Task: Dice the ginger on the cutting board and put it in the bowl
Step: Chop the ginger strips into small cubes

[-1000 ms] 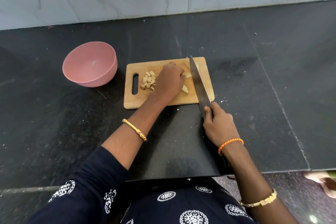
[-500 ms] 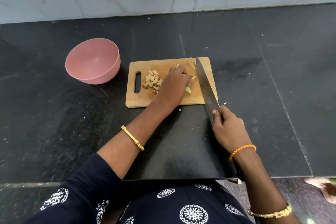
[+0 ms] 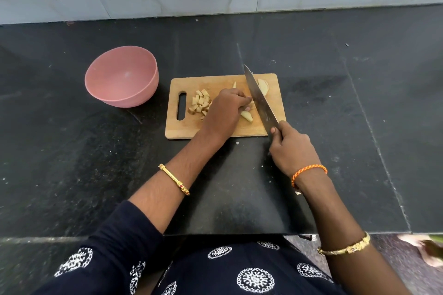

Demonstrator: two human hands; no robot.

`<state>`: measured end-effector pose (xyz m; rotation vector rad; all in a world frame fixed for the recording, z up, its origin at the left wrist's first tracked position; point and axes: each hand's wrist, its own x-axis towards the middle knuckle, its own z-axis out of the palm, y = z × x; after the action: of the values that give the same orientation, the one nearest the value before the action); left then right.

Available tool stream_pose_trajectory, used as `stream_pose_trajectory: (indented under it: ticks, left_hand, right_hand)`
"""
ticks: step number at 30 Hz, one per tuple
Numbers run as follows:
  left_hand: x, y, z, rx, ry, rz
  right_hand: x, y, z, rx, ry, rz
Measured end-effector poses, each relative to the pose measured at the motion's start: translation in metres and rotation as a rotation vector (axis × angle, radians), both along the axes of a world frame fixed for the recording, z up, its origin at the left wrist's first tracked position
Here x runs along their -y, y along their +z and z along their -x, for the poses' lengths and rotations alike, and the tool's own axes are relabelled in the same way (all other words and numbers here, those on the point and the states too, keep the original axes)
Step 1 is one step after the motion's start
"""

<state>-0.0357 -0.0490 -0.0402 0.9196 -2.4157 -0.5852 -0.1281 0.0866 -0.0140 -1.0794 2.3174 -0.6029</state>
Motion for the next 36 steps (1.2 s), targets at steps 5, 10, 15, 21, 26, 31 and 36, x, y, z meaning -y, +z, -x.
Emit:
stream_pose_trajectory:
  ticks: [5, 10, 15, 21, 26, 31, 36]
  left_hand:
    - [-0.001, 0.002, 0.001, -0.029, 0.015, -0.025]
    - [-0.002, 0.001, 0.002, -0.024, 0.034, -0.049]
    - [-0.005, 0.001, 0.004, -0.050, 0.080, -0.051]
    - [-0.009, 0.004, 0.002, -0.087, 0.104, -0.086]
    - [-0.004, 0.008, -0.001, -0.089, 0.157, -0.136]
    - [-0.002, 0.006, -0.001, -0.030, 0.155, -0.155]
    - [0.001, 0.004, -0.003, -0.026, 0.122, -0.182]
  right_hand:
    - [0.015, 0.008, -0.001, -0.081, 0.009, -0.054]
    - [0.025, 0.012, -0.001, -0.074, 0.082, -0.148]
    - [0.021, 0.019, -0.002, -0.038, 0.096, -0.249]
    - [-0.013, 0.018, -0.017, -0.063, 0.090, -0.306]
    - [-0.036, 0.031, -0.009, 0.005, 0.078, -0.276]
    - [-0.015, 0.028, -0.004, 0.023, 0.033, -0.164]
    - [0.009, 0.020, -0.002, 0.028, 0.034, -0.119]
